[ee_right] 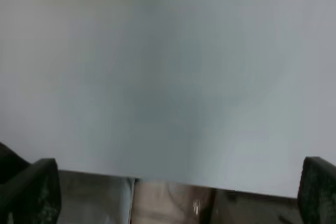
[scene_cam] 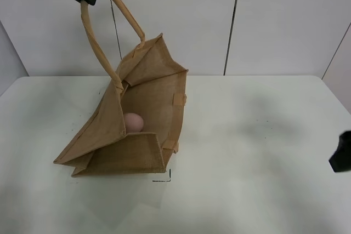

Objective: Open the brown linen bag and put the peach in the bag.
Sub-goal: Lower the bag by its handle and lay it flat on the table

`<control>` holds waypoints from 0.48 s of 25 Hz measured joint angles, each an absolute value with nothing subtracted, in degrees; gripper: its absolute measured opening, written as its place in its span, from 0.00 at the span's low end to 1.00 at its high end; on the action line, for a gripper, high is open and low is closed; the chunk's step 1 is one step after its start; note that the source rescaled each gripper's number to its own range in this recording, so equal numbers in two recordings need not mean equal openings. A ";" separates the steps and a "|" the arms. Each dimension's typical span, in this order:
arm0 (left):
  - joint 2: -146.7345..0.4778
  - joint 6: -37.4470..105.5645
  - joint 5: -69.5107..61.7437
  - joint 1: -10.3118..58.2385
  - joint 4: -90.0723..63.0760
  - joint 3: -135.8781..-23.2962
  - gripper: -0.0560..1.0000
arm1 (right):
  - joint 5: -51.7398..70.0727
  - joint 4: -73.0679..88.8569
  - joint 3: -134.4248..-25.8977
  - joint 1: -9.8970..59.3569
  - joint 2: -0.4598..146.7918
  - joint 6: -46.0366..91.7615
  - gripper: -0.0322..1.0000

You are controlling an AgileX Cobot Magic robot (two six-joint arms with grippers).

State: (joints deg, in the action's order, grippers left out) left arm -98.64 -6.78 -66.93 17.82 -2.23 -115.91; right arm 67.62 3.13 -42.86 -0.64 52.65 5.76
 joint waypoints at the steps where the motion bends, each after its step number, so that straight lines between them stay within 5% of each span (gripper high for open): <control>1: -98.64 -6.78 -66.93 17.82 -2.23 -115.91 0.05 | 66.39 3.18 -40.07 -0.64 49.27 5.76 1.00; 12: -98.64 -6.78 -66.93 17.82 -2.23 -115.91 0.05 | 59.17 4.15 -28.71 -0.64 13.97 5.71 1.00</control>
